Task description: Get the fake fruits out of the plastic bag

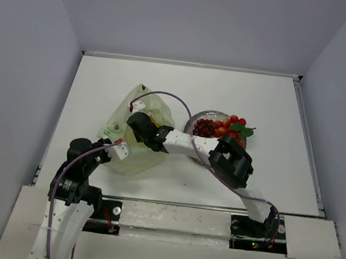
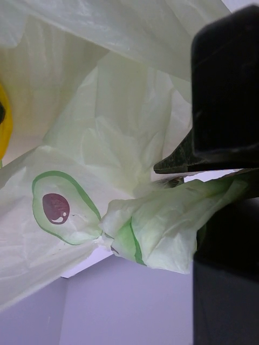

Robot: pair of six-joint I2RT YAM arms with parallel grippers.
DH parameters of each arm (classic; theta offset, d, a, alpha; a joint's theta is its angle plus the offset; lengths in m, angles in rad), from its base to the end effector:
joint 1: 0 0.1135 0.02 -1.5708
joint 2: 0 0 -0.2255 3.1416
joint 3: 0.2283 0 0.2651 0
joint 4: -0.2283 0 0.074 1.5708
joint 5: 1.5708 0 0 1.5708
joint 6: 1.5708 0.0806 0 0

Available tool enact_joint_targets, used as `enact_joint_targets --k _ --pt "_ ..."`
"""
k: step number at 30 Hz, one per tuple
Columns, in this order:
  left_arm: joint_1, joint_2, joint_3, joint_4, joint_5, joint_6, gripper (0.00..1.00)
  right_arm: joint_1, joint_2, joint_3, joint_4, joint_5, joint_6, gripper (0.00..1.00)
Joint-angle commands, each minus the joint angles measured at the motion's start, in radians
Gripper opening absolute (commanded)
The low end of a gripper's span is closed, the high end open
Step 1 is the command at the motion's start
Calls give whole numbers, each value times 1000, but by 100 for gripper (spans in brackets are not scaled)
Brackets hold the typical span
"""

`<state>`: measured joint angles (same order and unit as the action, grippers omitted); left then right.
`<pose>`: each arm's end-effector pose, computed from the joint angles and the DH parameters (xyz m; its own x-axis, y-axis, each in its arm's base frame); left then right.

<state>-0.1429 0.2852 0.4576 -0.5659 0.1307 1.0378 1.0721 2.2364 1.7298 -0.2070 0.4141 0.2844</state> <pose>0.1864 -0.0374 0.2213 0.0314 0.8582 -0.5123 0.4592 0.4429 0.7701 0.2800 0.4463 0.1213 -0.4852 -0.3539 -0.7995 -0.5442 0.8380 -0.0407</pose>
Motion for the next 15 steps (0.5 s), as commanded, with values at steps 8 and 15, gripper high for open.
enact_joint_targets --k 8,15 --pt "-1 -24 16 17 1 -22 24 -11 -102 -134 -238 -6 21 1" --pt "-1 -23 16 46 3 -38 24 -11 -294 -148 -184 -100 25 1"
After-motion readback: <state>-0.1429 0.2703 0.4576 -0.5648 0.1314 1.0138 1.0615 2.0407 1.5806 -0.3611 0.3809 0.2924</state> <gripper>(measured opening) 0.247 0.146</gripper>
